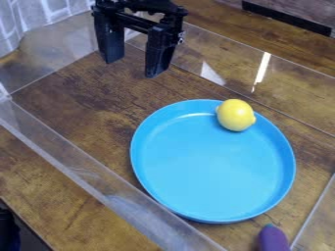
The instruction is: Put the purple eggplant on the blue tray
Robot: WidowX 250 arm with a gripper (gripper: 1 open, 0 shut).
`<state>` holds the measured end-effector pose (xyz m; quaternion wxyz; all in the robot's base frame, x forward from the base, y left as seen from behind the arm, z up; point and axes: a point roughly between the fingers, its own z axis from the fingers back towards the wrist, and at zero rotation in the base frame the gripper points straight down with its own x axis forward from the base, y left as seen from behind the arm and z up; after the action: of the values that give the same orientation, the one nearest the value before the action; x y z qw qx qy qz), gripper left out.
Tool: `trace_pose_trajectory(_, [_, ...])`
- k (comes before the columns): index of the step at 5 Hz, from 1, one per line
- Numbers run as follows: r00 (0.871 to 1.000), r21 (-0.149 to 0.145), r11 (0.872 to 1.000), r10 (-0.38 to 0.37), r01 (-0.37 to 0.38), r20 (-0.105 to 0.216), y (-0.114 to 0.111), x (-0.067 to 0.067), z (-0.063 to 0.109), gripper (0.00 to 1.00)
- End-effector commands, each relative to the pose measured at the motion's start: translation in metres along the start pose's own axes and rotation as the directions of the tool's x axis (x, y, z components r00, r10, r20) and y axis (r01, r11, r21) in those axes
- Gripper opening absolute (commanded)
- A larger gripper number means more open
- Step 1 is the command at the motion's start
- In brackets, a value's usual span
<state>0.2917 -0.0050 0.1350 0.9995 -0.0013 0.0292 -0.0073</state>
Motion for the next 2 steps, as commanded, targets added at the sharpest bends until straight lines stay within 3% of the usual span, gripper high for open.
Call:
trace_pose_trajectory(1, [1.0,-0.003,1.0,-0.003,0.003,-0.014,0.009,0.001,-0.001,1.0])
trace_pose_trajectory(2, [0.998,-0.003,0.998,-0.064,0.064,-0.025,-0.008,0.003,0.0,1.0])
